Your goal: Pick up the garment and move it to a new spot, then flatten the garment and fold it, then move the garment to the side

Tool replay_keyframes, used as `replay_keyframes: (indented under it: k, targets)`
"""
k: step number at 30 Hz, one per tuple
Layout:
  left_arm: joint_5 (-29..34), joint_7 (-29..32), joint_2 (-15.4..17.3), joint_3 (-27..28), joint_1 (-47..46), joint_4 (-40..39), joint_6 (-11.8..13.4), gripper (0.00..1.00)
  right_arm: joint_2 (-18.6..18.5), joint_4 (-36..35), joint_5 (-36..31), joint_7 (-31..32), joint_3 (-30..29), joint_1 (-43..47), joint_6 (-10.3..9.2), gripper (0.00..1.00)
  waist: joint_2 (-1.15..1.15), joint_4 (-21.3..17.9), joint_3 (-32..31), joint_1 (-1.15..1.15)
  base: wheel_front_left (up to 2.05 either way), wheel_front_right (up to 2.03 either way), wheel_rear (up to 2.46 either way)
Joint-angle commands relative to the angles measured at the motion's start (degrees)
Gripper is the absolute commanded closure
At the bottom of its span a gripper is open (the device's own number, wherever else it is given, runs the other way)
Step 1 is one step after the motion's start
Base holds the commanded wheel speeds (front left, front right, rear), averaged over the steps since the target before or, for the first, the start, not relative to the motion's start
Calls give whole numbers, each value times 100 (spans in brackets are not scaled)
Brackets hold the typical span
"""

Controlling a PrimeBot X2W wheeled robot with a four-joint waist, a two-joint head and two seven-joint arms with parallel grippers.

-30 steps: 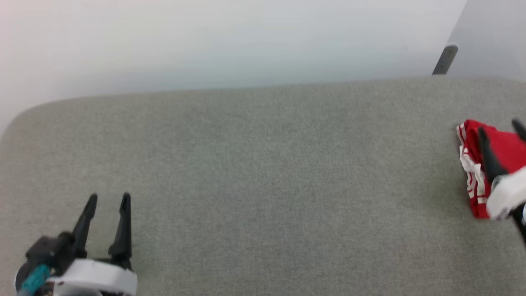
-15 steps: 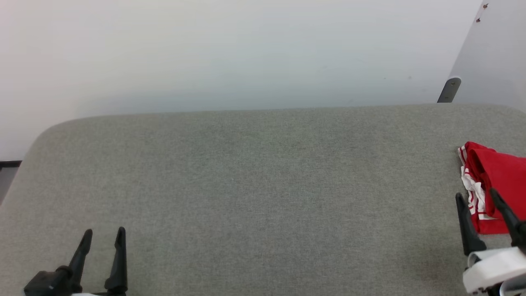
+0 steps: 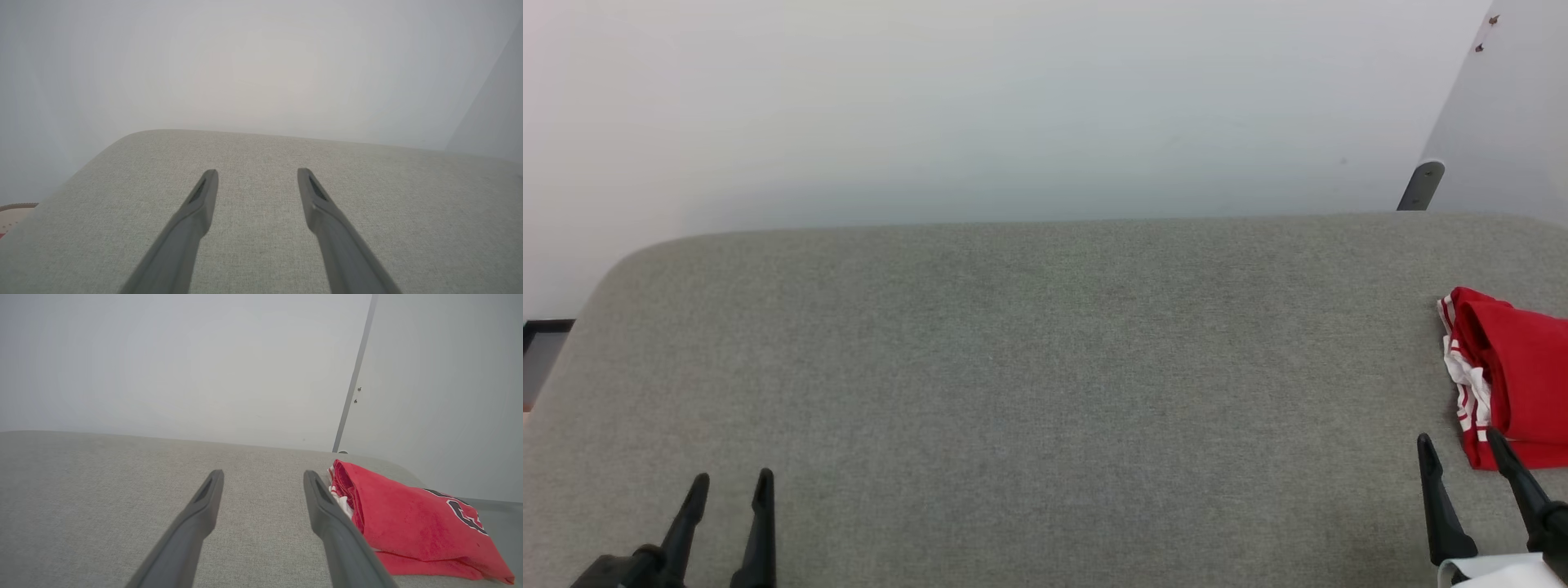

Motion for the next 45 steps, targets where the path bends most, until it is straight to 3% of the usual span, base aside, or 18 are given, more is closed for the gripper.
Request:
replay_keyframes:
  k: [1,17,45]
  targets:
    - [-41,2,25,3,47,-8,-16,0,1,-19,-32,-5,-45,67,-7,0,0,-1,1,0,0,0,0]
    - [-268,3,125,-69,77,-96,-17,0,142,-296,-157,120,-33,222,-7,0,0,12,22,0,0,0,0]
    - [-340,3,105,-103,78,-120,-18,0,8,19,-69,-37,85,72,-7,0,0,71,37,0,0,0,0]
